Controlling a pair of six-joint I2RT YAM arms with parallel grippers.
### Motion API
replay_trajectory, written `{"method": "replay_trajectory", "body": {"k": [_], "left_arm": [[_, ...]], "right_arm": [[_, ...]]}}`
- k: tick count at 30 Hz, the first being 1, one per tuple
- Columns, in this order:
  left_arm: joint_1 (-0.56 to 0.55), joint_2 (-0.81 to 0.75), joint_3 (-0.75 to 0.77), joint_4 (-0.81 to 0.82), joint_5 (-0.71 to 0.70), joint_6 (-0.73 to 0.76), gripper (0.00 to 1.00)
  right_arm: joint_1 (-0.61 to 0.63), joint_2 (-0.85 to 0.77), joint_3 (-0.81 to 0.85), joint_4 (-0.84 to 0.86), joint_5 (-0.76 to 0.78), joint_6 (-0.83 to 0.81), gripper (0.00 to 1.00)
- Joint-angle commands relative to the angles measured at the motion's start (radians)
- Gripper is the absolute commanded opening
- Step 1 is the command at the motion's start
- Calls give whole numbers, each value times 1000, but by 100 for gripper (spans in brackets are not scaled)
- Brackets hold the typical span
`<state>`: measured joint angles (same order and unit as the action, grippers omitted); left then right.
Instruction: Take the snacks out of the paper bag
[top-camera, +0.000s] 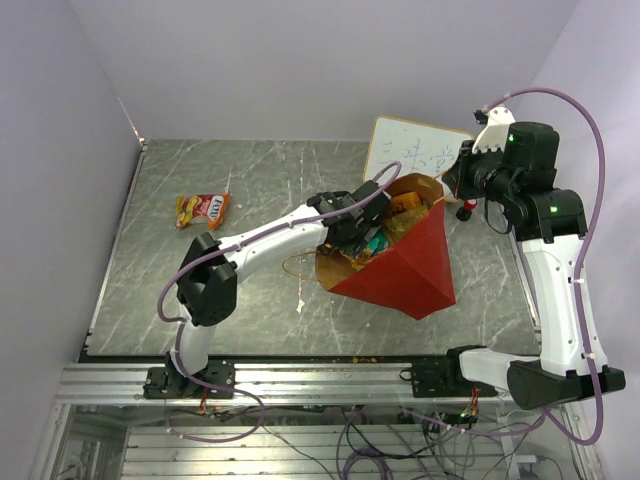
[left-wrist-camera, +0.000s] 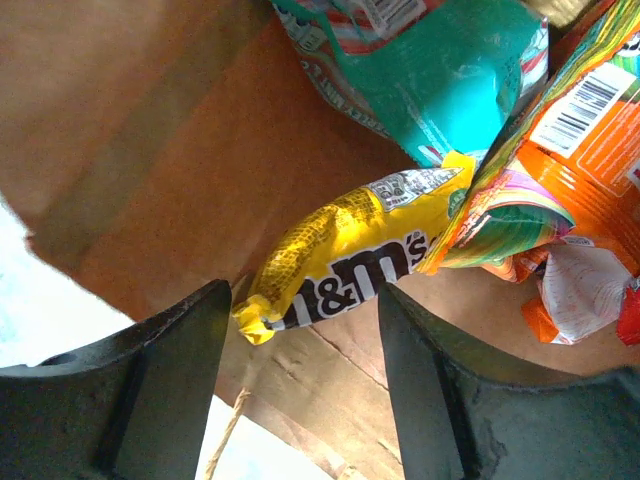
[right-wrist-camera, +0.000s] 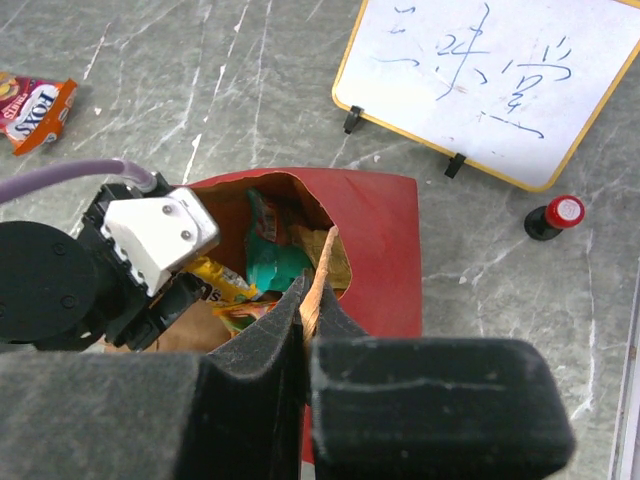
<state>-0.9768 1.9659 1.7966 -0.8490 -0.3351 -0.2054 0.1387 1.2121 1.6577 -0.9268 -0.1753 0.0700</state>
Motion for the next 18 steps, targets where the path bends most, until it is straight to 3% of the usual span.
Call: {"method": "replay_trajectory", "body": {"k": [1, 3, 6, 11, 18], "left_arm": [[4, 31, -13, 23, 52, 3, 70], [4, 41, -14, 25, 51, 9, 66], [4, 56, 10, 11, 46, 16, 50], [4, 55, 64, -34, -9, 15, 8], [4, -87, 48, -28, 78, -1, 7]], "right_arm": [[-4, -25, 14, 29, -5, 10, 0], [-4, -29, 8, 31, -8, 15, 0], [-4, -32, 1, 27, -12, 14, 0], [-4, -28, -8, 33, 20, -14, 0], [-1, -24, -10, 48, 1, -85, 0]]}}
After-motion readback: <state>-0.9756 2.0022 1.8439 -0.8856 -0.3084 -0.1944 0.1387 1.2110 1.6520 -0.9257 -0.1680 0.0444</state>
